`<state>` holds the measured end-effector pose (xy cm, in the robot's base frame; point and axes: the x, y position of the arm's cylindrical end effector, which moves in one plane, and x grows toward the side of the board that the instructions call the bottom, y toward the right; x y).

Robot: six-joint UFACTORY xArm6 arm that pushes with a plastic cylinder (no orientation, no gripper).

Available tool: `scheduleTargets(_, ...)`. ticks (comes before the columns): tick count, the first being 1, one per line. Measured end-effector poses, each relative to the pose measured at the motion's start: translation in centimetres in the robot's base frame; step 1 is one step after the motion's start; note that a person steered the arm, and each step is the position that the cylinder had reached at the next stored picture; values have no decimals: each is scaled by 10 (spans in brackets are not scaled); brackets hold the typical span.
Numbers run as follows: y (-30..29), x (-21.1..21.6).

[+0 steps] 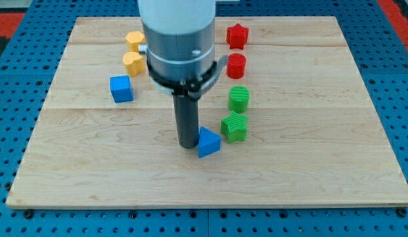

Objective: Push the blue triangle below the green star

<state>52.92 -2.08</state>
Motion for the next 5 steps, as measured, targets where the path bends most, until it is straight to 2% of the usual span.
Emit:
scheduleTargets(3,31,6)
scheduleTargets(4,58,7)
scheduleTargets(5,22,-4)
